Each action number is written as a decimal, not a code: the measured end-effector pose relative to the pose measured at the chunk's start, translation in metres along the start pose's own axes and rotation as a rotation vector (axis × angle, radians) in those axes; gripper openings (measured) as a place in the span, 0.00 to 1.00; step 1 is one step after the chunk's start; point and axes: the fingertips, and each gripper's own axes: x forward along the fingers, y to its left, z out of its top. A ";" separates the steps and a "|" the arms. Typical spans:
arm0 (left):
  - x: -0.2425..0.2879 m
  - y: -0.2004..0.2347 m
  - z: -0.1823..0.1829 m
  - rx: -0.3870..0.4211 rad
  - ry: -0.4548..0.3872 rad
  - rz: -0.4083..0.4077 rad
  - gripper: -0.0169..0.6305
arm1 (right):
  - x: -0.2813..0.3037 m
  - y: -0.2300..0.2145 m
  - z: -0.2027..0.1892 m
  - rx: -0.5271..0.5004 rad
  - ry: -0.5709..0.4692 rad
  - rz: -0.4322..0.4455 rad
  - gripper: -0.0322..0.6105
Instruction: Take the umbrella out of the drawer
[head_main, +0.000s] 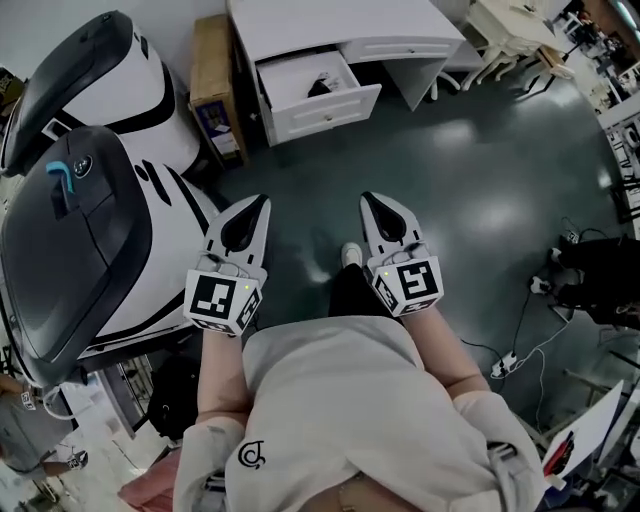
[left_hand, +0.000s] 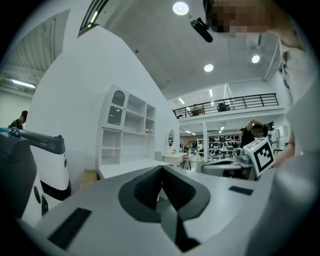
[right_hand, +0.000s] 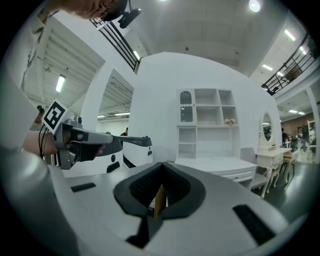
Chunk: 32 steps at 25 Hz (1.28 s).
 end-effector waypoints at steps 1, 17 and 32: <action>0.017 0.003 0.002 0.000 0.003 0.013 0.04 | 0.013 -0.015 0.001 -0.001 0.003 0.012 0.06; 0.269 0.046 0.010 -0.033 0.054 0.158 0.05 | 0.182 -0.231 0.004 -0.008 0.052 0.143 0.06; 0.434 0.147 -0.045 -0.067 0.220 0.045 0.05 | 0.317 -0.315 -0.023 0.040 0.138 0.057 0.06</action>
